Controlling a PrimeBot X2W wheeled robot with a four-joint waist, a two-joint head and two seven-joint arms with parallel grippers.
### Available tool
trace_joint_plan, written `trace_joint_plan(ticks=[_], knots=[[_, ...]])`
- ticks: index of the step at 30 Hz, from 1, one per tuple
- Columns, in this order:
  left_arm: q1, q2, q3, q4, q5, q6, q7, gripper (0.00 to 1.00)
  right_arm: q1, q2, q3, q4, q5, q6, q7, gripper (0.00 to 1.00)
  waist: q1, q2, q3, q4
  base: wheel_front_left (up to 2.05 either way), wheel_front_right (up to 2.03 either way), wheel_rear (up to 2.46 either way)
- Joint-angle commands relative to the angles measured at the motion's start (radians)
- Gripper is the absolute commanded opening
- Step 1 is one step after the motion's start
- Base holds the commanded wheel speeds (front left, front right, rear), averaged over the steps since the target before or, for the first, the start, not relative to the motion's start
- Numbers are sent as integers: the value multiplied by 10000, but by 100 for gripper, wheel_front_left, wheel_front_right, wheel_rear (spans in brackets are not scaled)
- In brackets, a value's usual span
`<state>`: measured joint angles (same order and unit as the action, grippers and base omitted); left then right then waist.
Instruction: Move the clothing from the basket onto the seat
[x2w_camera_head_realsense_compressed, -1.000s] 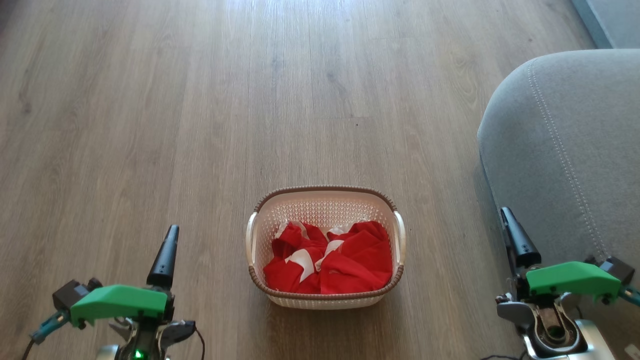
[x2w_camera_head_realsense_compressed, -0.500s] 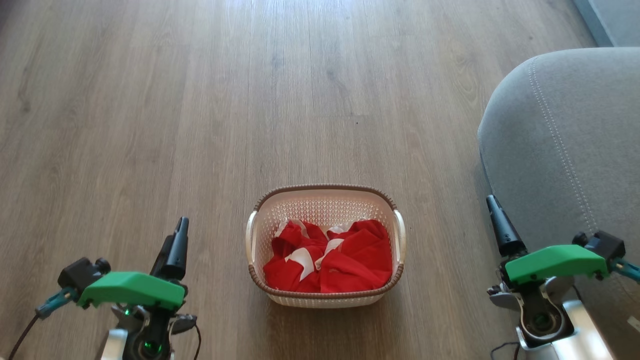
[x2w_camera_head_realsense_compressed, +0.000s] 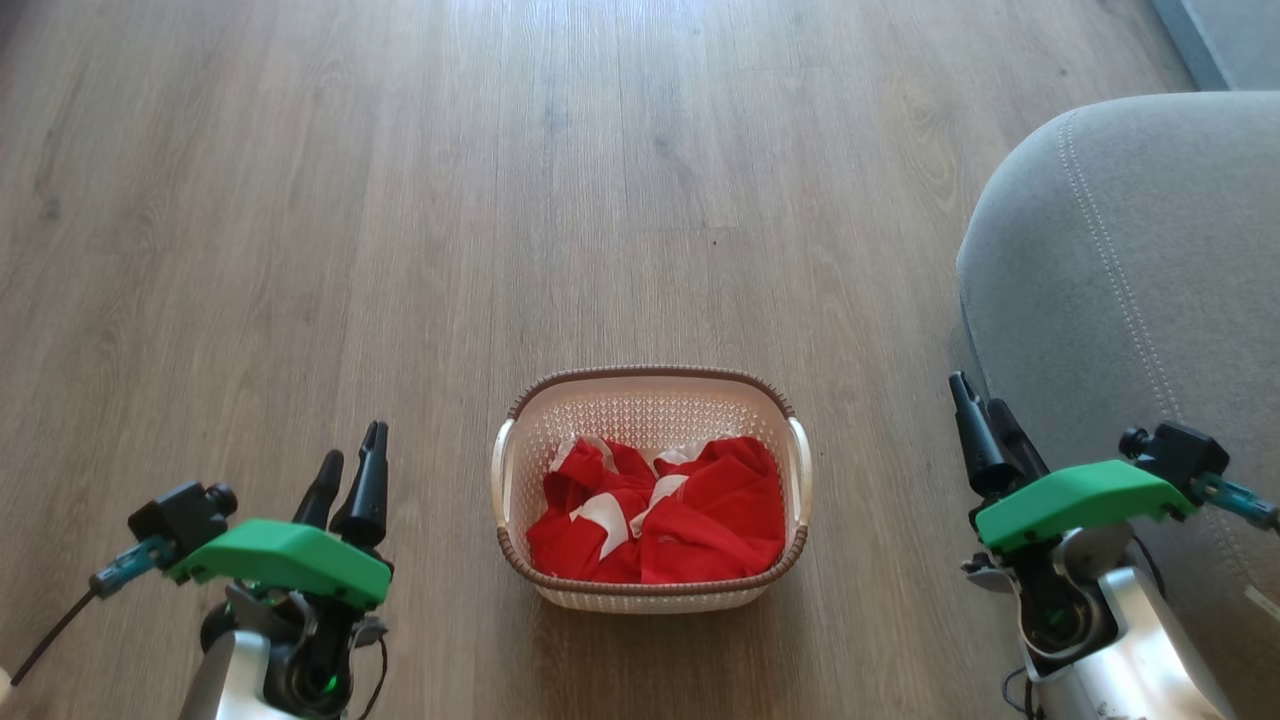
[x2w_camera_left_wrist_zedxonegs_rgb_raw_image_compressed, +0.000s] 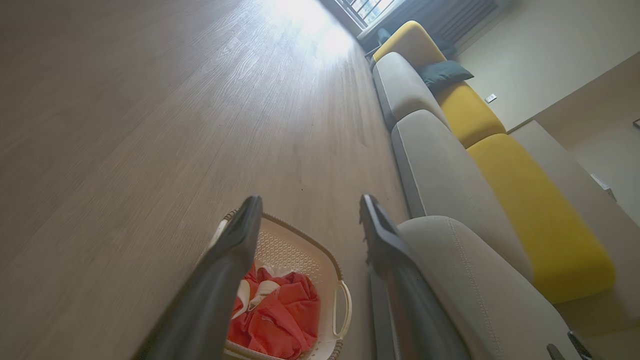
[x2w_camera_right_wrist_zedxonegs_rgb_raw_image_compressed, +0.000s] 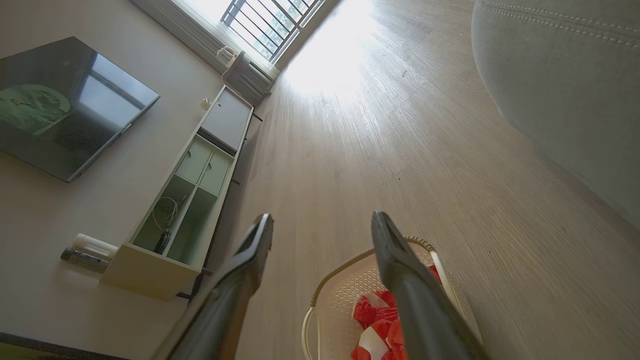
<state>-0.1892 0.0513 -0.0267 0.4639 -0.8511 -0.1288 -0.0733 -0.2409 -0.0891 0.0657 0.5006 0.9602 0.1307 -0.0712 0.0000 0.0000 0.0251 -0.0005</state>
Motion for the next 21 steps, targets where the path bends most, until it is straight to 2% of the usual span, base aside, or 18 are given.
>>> trace_joint_plan(ticks=[1, 21], knots=[[-689, 176, 142, -218, 425, 9, -148, 100, -686, -155, 180, -214, -353, 0, -157, 100, 0, 0, 7, 3, 0, 0, 0], [-1444, 182, 121, 583, 3321, 117, -763, 100, -1605, -287, 882, 639, -2938, 0, -776, 100, 0, 0, 78, 9, 0, 0, 0]])
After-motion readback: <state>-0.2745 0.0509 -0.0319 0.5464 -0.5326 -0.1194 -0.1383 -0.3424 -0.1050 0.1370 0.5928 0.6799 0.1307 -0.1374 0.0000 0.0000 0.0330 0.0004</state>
